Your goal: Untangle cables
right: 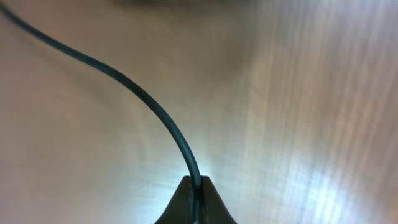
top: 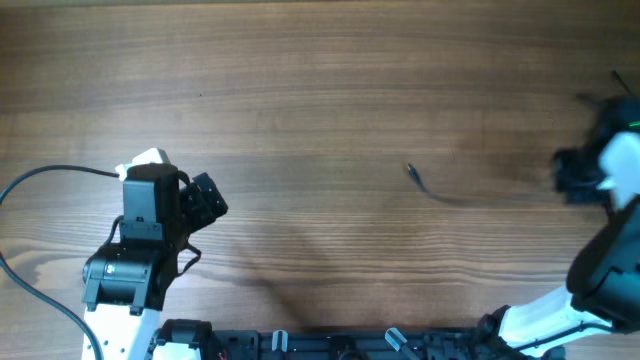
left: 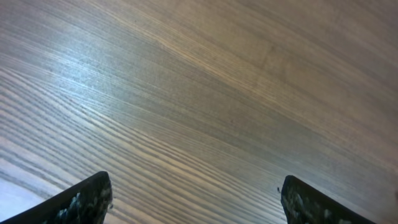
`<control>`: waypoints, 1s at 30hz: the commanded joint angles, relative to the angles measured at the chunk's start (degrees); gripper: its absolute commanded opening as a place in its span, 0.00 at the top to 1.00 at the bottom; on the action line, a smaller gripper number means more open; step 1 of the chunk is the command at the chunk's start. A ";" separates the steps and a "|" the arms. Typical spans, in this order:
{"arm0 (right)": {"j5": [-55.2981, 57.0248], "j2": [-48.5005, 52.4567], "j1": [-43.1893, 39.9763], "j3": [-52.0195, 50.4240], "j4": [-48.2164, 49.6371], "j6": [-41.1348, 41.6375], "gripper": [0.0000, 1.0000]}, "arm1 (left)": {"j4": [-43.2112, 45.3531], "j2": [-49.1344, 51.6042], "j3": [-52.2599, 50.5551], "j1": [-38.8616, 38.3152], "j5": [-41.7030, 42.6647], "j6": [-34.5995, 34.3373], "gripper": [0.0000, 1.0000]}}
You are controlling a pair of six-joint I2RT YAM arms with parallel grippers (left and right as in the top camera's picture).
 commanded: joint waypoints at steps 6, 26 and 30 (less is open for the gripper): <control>-23.41 -0.39 -21.09 26.32 8.13 -2.84 0.96 | 0.02 -0.11 -0.04 0.24 1.49 0.94 0.11; -44.24 7.58 -15.58 25.27 -1.99 -41.75 0.00 | 0.66 0.13 -0.02 0.24 5.29 0.96 0.11; -33.11 3.32 -5.62 25.27 -9.40 -47.84 0.00 | -1.36 -5.09 0.39 0.24 5.46 0.94 0.15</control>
